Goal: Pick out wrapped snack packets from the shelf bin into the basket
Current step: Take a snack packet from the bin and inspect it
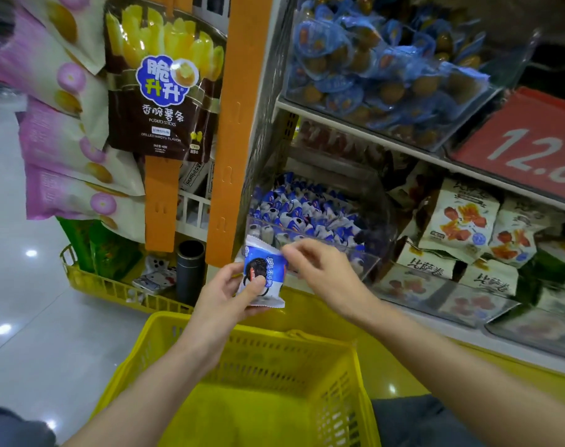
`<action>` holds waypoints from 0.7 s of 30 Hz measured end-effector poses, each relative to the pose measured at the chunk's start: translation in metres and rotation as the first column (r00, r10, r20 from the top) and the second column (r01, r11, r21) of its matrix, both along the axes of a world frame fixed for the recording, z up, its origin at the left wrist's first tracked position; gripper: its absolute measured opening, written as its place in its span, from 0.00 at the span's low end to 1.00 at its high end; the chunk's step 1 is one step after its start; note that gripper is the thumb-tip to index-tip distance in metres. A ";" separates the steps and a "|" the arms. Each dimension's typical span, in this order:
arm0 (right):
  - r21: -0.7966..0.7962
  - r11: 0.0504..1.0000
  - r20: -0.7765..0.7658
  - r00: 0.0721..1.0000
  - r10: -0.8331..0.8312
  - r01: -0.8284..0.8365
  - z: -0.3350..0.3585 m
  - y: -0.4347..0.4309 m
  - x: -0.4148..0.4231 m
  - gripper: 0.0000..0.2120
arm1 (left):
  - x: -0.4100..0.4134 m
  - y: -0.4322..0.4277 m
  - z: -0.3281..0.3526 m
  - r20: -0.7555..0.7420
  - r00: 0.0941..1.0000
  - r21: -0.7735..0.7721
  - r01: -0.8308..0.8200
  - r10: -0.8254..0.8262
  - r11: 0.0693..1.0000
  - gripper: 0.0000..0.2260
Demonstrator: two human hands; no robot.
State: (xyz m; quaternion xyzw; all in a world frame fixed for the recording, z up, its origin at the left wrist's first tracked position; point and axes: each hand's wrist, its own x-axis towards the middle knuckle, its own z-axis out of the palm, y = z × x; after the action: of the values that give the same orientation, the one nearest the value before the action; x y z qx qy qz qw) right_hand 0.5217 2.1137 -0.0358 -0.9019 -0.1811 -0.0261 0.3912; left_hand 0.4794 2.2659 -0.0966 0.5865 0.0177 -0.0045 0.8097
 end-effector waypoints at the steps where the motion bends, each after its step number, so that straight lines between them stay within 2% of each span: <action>1: 0.032 0.999 -0.056 0.998 0.004 -0.002 -0.004 0.002 -0.009 0.08 | -0.002 -0.001 -0.001 0.003 1.000 0.016 0.001 -0.001 1.000 0.15; 4: 0.178 0.983 -0.137 0.990 -0.020 0.044 -0.009 0.001 -0.021 0.11 | -0.009 -0.005 -0.005 0.015 1.000 0.070 0.009 -0.010 0.998 0.18; 6: 0.272 0.959 -0.233 0.972 -0.010 0.075 -0.011 -0.005 -0.028 0.11 | -0.014 -0.010 -0.008 0.038 0.999 0.147 0.012 -0.017 0.989 0.16; 9: 0.309 0.945 -0.327 0.945 0.000 0.107 -0.020 -0.014 -0.036 0.13 | -0.020 -0.016 -0.011 0.048 0.998 0.270 0.023 -0.037 0.962 0.15; 11: 0.280 0.954 -0.289 0.957 -0.018 0.103 -0.024 -0.020 -0.041 0.12 | -0.025 -0.022 -0.012 0.041 0.998 0.297 0.039 -0.053 0.954 0.15; 15: 0.246 0.968 -0.225 0.974 0.006 0.051 -0.030 -0.026 -0.047 0.08 | -0.036 -0.032 -0.003 0.017 1.000 0.188 0.022 -0.025 0.982 0.10; 21: 0.122 0.988 0.019 0.995 0.098 -0.099 -0.025 -0.028 -0.058 0.05 | -0.045 -0.039 0.017 0.047 0.994 0.322 -0.113 0.103 0.940 0.07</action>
State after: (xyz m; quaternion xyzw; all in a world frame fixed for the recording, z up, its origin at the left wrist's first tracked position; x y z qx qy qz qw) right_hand 0.4635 2.0859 -0.0605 -0.8660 -0.2261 -0.0238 0.4454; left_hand 0.4348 2.2269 -0.0800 0.7098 0.0385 0.0515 0.7015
